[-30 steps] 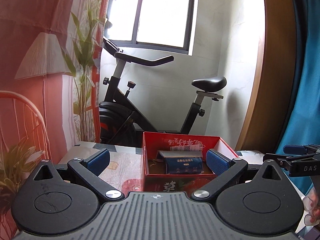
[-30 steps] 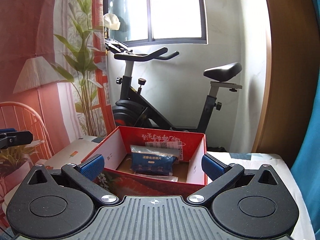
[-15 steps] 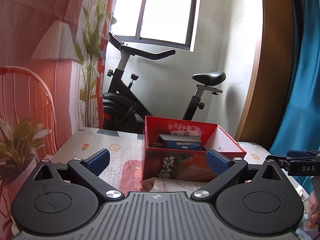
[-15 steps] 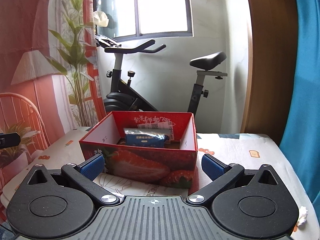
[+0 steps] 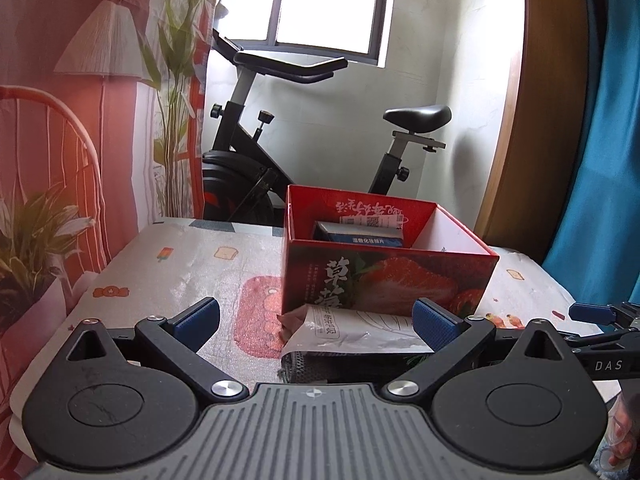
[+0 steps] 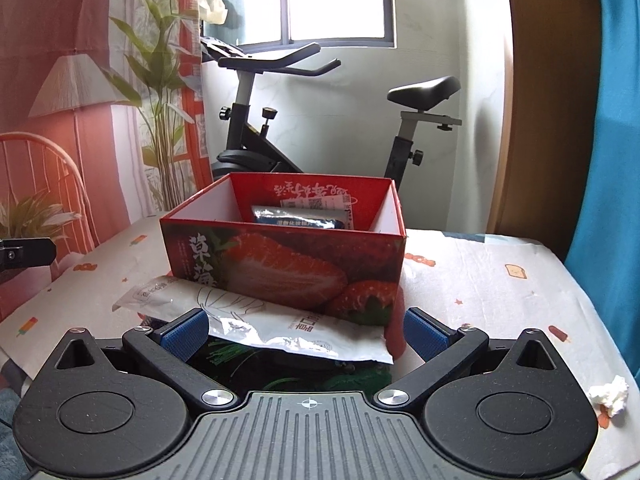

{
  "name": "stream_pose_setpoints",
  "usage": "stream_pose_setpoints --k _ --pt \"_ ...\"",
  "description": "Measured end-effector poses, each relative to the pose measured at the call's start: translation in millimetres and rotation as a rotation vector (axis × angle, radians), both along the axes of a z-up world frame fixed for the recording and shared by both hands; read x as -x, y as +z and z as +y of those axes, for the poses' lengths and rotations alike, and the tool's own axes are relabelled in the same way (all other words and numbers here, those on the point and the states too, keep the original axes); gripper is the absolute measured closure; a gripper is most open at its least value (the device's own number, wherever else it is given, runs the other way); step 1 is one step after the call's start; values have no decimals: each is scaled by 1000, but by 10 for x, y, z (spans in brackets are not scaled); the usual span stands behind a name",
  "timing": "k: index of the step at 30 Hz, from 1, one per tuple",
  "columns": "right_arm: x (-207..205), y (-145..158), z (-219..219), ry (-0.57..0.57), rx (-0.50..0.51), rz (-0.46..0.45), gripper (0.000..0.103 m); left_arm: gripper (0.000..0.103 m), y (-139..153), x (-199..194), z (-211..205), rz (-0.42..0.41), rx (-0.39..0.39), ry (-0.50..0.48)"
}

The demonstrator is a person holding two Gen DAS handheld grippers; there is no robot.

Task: Organize soft objects
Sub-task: 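Move the left tool down toward the white face-mask bag beside the box, then close the left tool on the white face-mask bag's edge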

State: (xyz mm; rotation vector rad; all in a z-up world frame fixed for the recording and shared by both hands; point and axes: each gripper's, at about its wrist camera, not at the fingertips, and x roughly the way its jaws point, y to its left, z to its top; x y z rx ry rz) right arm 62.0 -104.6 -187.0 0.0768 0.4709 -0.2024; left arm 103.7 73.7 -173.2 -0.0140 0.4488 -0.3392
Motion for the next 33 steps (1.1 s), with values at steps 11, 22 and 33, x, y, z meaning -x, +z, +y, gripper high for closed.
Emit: stream_pose_setpoints --k 11,22,33 --pt "-142 -326 -173 -7 -70 49 0 0 -267 -314 7 154 43 -2" --pt "-436 -404 -479 14 -153 70 0 1 -281 -792 -58 218 72 6" --pt "-947 -607 -964 -12 -369 179 0 18 -524 -1362 -126 406 143 -22"
